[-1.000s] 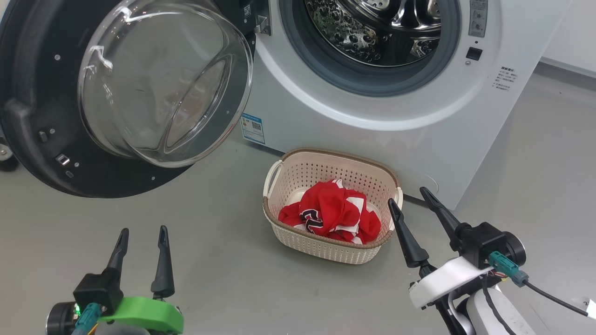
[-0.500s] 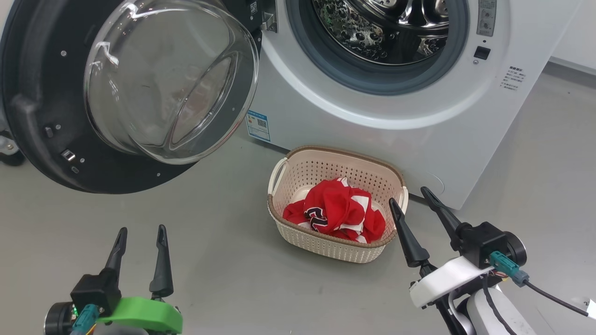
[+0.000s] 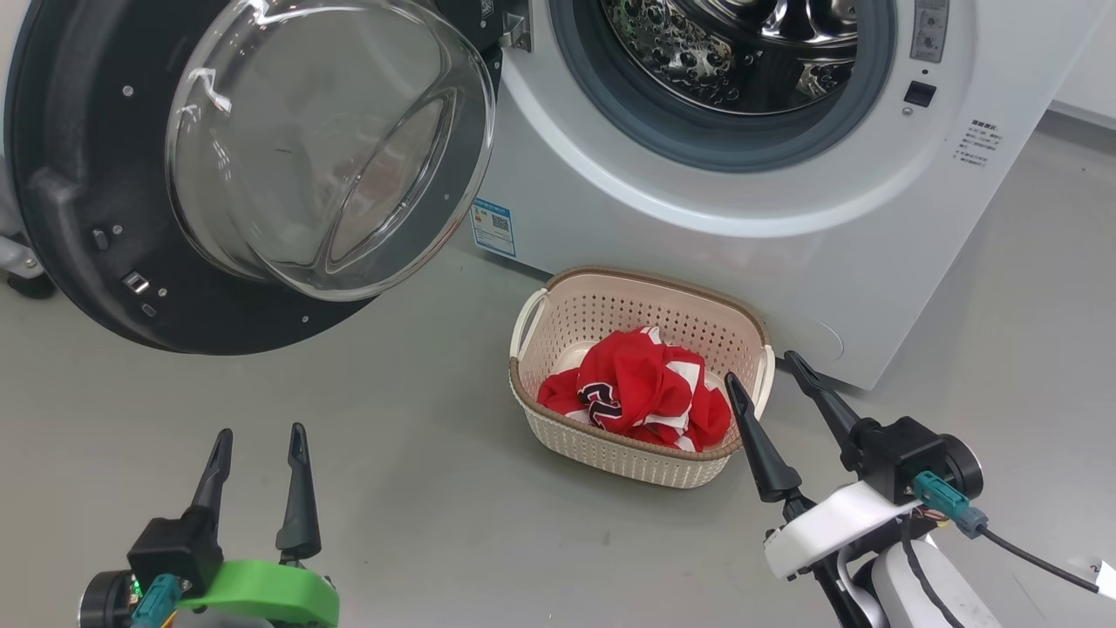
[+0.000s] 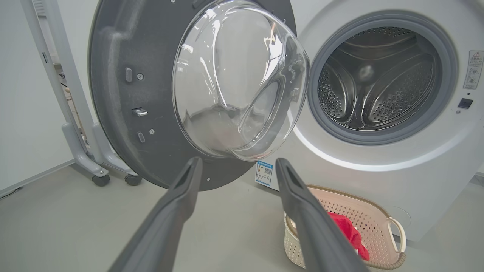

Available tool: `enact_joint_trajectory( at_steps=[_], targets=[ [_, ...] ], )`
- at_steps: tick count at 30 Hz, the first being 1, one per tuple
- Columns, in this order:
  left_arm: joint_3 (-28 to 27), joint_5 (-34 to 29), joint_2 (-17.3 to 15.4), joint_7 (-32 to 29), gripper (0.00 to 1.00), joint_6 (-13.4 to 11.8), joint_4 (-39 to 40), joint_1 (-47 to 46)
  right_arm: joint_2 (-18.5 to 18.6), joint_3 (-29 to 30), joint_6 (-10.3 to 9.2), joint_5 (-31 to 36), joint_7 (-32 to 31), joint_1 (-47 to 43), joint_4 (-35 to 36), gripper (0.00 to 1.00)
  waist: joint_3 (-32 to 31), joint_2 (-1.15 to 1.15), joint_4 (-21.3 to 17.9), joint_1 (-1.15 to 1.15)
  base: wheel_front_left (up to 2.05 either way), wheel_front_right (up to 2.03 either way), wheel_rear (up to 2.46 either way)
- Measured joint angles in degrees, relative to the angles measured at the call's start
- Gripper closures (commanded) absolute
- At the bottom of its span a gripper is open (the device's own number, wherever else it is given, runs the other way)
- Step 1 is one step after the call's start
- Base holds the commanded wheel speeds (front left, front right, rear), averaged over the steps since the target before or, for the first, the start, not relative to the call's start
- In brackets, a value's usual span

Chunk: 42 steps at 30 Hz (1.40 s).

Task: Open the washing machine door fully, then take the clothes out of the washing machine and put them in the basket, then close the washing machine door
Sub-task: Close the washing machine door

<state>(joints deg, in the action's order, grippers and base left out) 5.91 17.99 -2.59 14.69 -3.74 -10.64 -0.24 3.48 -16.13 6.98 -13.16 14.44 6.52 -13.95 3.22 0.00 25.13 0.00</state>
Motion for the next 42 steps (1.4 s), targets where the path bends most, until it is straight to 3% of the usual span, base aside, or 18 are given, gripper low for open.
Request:
enact_joint_trajectory(
  at_steps=[24, 25, 26, 27, 28, 29, 42],
  targets=[
    [-0.07, 0.05, 0.04, 0.00, 0.00, -0.08, 0.45, 0.18, -0.01, -0.09, 0.01, 0.00, 0.00, 0.04, -0.12, 0.00, 0.57, 0.00, -0.41, 0.00, 0.00, 0.00, 0.00],
    [-0.05, 0.04, 0.05, 0.00, 0.06, -0.10, 0.44, 0.18, -0.01, -0.09, 0.00, 0.00, 0.00, 0.04, -0.12, 0.00, 0.59, 0.00, -0.42, 0.00, 0.00, 0.00, 0.00],
    [-0.07, 0.09, 0.07, 0.00, 0.41, -0.10, 0.43, 0.19, -0.01, -0.08, 0.00, 0.00, 0.00, 0.04, -0.12, 0.00, 0.61, 0.00, -0.43, 0.00, 0.00, 0.00, 0.00],
    [-0.10, 0.10, 0.07, 0.00, 0.57, -0.10, 0.43, 0.19, -0.01, -0.08, 0.00, 0.00, 0.00, 0.04, -0.12, 0.00, 0.63, 0.00, -0.44, 0.00, 0.00, 0.00, 0.00],
    [-0.11, 0.18, 0.07, 0.00, 0.88, -0.10, 0.44, 0.19, -0.01, -0.08, 0.00, 0.00, 0.00, 0.04, -0.11, 0.00, 0.68, 0.00, -0.45, 0.00, 0.00, 0.00, 0.00],
    [-0.11, 0.18, 0.07, 0.00, 1.00, -0.10, 0.44, 0.19, -0.01, -0.08, 0.00, 0.00, 0.00, 0.04, -0.11, 0.00, 0.73, 0.00, -0.45, 0.00, 0.00, 0.00, 0.00],
    [-2.89, 0.38, 0.14, 0.00, 1.00, -0.57, 4.68, -0.04, 0.42, -1.43, 0.01, 0.51, -0.01, 1.26, 1.72, 0.00, 4.39, 0.00, -0.76, 0.00, 0.00, 0.00, 0.00]
  ],
)
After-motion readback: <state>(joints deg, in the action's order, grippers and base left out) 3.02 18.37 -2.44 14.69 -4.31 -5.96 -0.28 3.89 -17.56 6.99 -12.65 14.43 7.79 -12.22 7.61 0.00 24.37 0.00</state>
